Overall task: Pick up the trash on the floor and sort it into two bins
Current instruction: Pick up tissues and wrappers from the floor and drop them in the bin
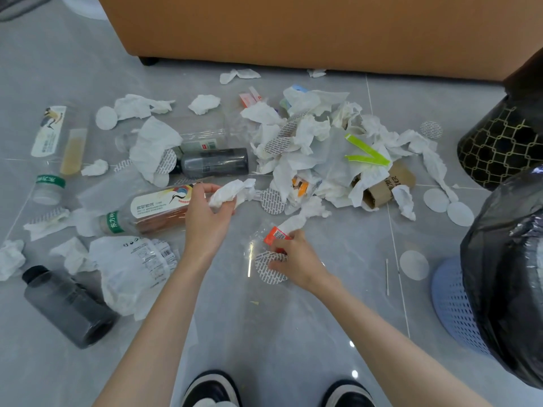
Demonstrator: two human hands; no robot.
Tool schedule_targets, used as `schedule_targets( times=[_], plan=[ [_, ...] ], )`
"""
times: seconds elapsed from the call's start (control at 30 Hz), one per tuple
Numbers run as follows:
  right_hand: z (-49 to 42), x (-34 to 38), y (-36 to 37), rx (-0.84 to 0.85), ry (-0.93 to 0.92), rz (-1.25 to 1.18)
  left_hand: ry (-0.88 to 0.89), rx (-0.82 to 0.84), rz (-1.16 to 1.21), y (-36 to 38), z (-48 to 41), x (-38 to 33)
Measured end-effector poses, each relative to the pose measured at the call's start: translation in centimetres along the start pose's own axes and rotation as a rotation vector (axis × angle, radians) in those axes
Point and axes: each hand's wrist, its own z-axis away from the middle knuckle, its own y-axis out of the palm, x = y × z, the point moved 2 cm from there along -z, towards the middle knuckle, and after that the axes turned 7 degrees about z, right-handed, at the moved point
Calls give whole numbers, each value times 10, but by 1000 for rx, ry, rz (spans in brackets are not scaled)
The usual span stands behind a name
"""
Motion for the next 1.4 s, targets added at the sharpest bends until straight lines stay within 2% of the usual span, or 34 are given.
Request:
schedule_targets(
  times=[0.17,0.4,0.53,0.63,0.77,0.9,1.1,1.27,1.4],
  plan=[
    [8,-5,0,-56,55,102,13,21,-11,1,3,-6],
    [35,4,-68,-228,93,-65,76,124,-68,13,10,-53],
    [65,11,-132,-418,116,-170,72,253,8,37,16,-115],
    [97,3,-177,-557,143,-240,151,351,5,61,26,-172],
    [146,-18,-229,-751,166,-323,179,555,-94,103,52,-230],
    [205,-55,-266,-905,256,-312,224,756,-206,157,100,-259],
    [283,-119,-275,-889,475,-328,238,958,-382,227,162,-261],
    [311,-153,-254,-788,682,-151,276,1106,-540,267,202,-231],
    [313,-176,-231,-732,789,-154,390,1121,-676,280,217,-201]
  ],
)
